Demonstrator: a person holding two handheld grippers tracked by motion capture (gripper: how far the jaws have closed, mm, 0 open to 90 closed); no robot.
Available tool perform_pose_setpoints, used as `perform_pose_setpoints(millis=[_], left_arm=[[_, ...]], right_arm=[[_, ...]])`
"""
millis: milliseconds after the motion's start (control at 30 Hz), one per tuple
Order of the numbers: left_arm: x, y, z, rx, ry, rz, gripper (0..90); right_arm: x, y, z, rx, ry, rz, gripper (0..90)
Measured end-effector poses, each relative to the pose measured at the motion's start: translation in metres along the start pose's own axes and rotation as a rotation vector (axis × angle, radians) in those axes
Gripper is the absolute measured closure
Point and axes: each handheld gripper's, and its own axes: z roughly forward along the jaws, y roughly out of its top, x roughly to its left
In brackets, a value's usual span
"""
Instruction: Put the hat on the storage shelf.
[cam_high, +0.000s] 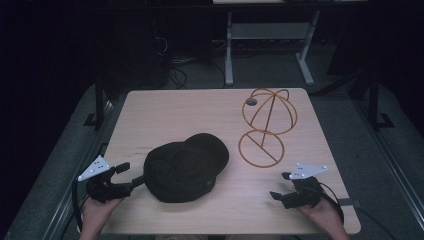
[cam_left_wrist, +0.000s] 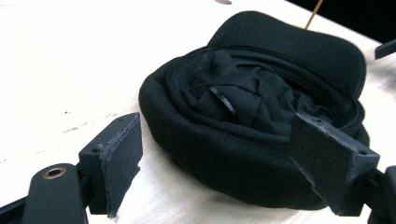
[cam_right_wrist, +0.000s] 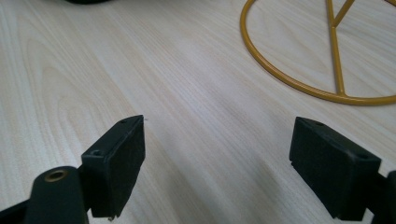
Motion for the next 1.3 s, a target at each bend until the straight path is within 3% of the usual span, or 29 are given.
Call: perform_pose_setpoints(millis=[300, 700, 933, 1167, 1300], left_arm=[[0.0, -0.001, 0.001, 0.016, 0.002, 0.01, 17.3], [0.004, -0.004, -0.001, 0.029, 0.019, 0.01, 17.3], [0.003, -0.004, 0.002, 0.038, 0.028, 0.022, 16.9], [0.004, -0.005, 0.002, 0.047, 0.031, 0.017, 16.9], [0.003, -0.006, 0.004, 0.044, 0.026, 0.013, 17.0]], right_arm=[[0.01, 0.016, -0.001, -0.004, 0.022, -0.02, 14.8], [0.033, 0.061, 0.003, -0.007, 0.103, -0.132, 14.7], [0.044, 0.089, 0.011, 0.039, 0.153, -0.197, 16.3], [0.048, 0.113, 0.02, 0.033, 0.209, -0.197, 15.6], [0.055, 0.131, 0.031, 0.054, 0.221, -0.238, 16.0]])
